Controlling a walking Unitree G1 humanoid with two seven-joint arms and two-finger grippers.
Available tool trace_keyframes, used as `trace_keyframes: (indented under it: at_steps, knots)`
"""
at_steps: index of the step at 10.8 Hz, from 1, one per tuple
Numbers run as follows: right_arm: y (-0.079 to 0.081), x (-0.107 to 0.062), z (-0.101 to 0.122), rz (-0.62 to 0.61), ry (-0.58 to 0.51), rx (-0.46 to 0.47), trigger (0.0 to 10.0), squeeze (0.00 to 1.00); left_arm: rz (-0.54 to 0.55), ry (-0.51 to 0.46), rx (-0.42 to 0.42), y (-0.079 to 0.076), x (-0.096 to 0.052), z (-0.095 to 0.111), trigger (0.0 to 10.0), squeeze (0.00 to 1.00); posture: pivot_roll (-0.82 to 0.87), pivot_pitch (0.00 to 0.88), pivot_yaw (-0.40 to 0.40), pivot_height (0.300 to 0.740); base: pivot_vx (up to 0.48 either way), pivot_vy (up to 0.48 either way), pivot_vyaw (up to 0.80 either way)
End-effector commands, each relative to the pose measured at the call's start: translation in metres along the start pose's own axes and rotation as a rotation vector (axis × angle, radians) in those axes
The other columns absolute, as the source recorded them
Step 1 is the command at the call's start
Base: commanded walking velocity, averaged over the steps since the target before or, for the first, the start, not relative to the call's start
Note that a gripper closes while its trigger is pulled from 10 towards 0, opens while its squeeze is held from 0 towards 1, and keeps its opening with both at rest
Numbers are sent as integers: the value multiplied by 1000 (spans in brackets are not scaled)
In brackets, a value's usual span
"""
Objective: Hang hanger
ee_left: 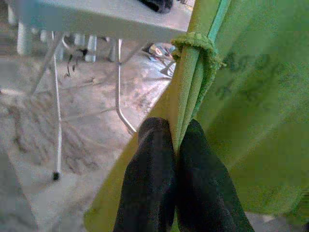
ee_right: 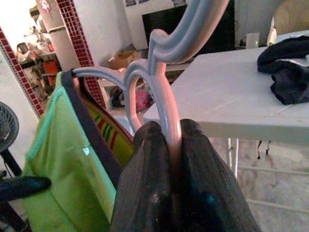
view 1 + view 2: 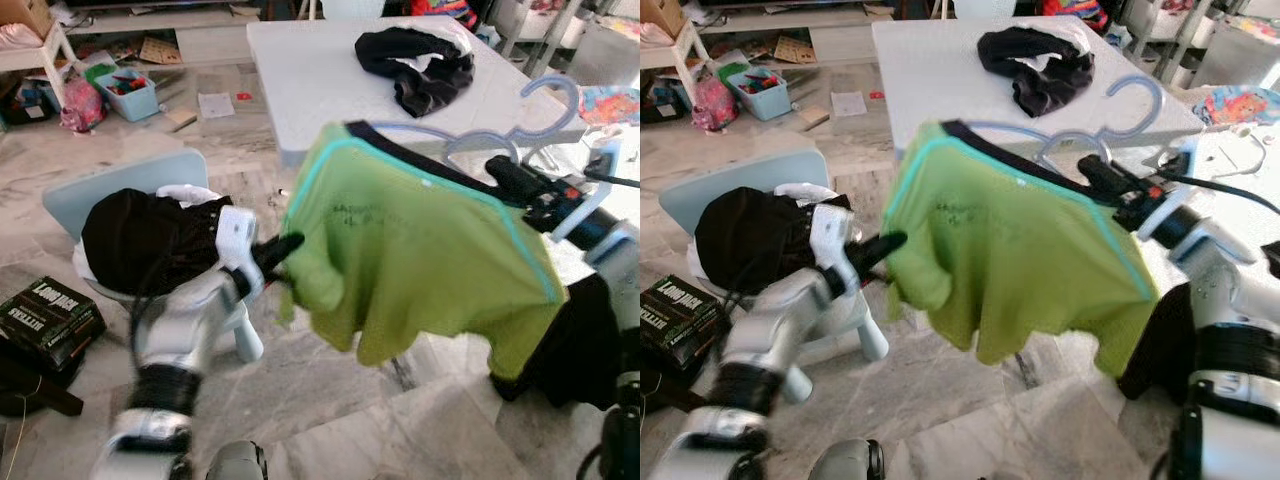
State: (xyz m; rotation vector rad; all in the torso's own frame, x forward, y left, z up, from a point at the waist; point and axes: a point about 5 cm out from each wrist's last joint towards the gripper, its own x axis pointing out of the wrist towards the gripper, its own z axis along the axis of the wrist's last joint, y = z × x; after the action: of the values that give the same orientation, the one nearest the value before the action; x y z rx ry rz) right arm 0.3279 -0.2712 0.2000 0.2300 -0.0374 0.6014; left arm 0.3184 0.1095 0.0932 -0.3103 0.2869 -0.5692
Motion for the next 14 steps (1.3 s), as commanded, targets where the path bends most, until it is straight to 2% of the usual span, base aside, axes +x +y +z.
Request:
trace_keyframes:
  at_steps: [1,2,4,5,6,7,8,10,11,12,14]
  knots:
    - [-8,-14,57,-92,-313,-57,0,0,147,170,-85,19,-14,-39,0,0,-100,0,-37,740,0,0,0]
    - [-9,-15,56,-104,-314,-58,0,0,192,176,-107,20,-15,-41,0,0,-105,0,-32,740,0,0,0]
    - [-10,-16,56,-117,-316,-58,0,0,320,160,-228,23,-15,-36,0,0,-110,0,-30,740,0,0,0]
    - [-7,-13,51,-123,-308,-51,0,0,382,140,-325,19,-13,-36,0,0,-107,0,-31,740,0,0,0]
    - [-4,-11,42,-124,-293,-48,0,0,361,150,-379,8,-10,-39,0,0,-105,0,-32,740,0,0,0]
    - [2,-7,32,-121,-273,-45,0,0,306,178,-326,-3,-8,-43,0,0,-103,0,-32,740,0,0,0]
    - [9,-3,24,-94,-256,-46,0,0,288,200,-314,-8,-7,-44,0,0,-102,0,-30,740,0,0,0]
    - [11,-3,23,-84,-240,-53,0,0,241,221,-280,-12,-8,-40,0,0,-102,0,-30,740,0,0,0]
    - [11,-2,24,-78,-238,-64,0,0,266,215,-278,-6,-9,-37,0,0,-101,0,-32,740,0,0,0]
    - [10,-1,28,-87,-254,-61,0,0,253,225,-300,-11,-8,-40,0,0,-100,0,-33,740,0,0,0]
    - [12,3,30,-85,-263,-63,0,0,166,316,-280,-37,-9,-59,0,0,-102,0,-33,740,0,0,0]
